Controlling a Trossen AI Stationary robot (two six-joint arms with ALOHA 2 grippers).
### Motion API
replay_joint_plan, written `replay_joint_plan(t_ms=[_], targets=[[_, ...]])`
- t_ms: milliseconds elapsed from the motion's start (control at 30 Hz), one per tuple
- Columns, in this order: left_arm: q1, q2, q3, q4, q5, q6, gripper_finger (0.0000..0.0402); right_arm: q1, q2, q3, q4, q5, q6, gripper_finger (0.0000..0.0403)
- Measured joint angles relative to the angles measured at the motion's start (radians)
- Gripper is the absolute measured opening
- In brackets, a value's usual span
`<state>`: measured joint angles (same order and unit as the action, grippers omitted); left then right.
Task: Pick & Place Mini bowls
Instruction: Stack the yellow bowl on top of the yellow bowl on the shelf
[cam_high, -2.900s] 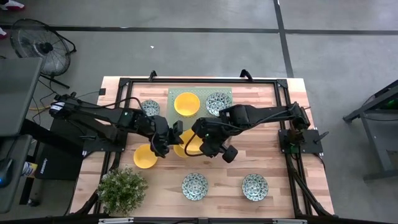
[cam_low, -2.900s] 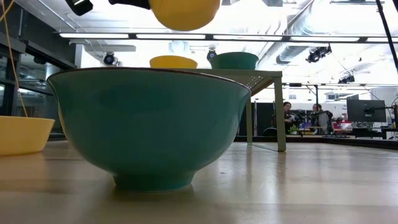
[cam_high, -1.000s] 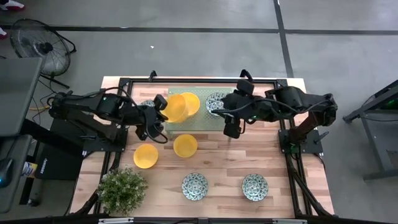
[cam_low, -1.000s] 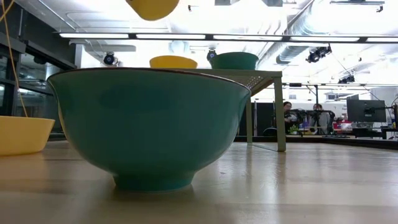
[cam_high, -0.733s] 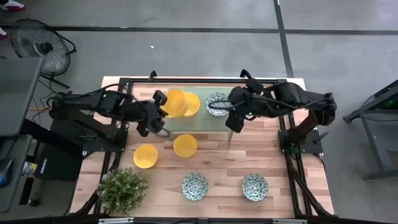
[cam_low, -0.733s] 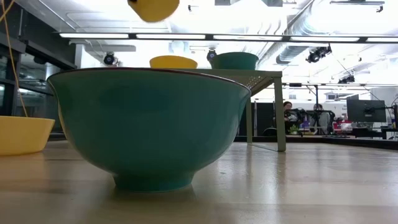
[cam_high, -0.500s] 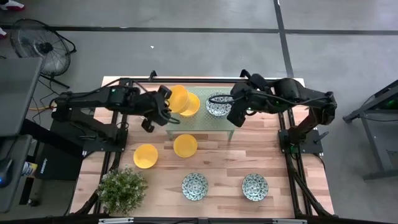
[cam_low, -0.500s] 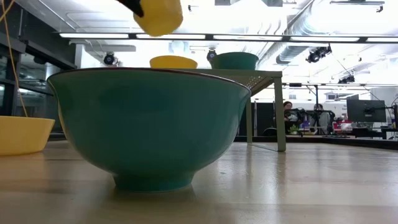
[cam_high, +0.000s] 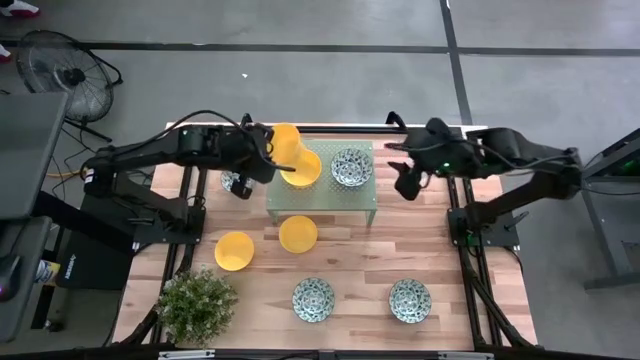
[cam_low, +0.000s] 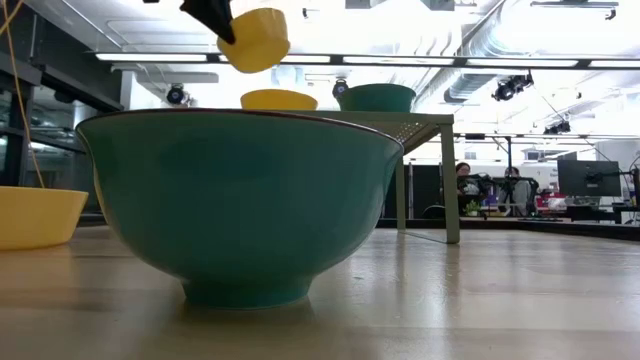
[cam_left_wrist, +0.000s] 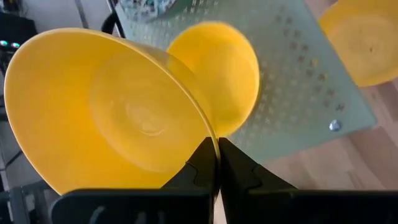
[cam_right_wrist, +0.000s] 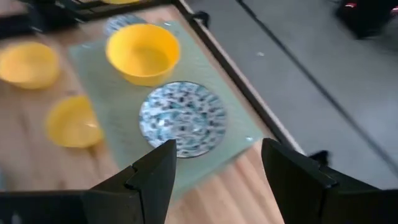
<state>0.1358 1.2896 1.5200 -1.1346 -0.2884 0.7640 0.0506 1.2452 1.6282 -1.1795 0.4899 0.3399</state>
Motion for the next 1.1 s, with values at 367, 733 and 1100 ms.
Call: replay_joint_plan(t_ms=[367, 733, 1100], targets=[[0.047, 0.152, 0.125, -0.14, 0.047, 0.087, 0.0, -0.033, -0.18, -0.33, 0.201, -0.175, -0.025, 0.0224], [0.048, 0.387, 0.405, -0.33, 0.043, 0.112, 0.0, -0.052, -0.195, -0.482, 0.184, -0.217, 0.028, 0.0224], [0.04, 0.468, 0.456, -0.407, 0.121, -0.035, 0.0, -0.102, -0.297, -0.607, 0.174, -0.205, 0.137, 0.0224]])
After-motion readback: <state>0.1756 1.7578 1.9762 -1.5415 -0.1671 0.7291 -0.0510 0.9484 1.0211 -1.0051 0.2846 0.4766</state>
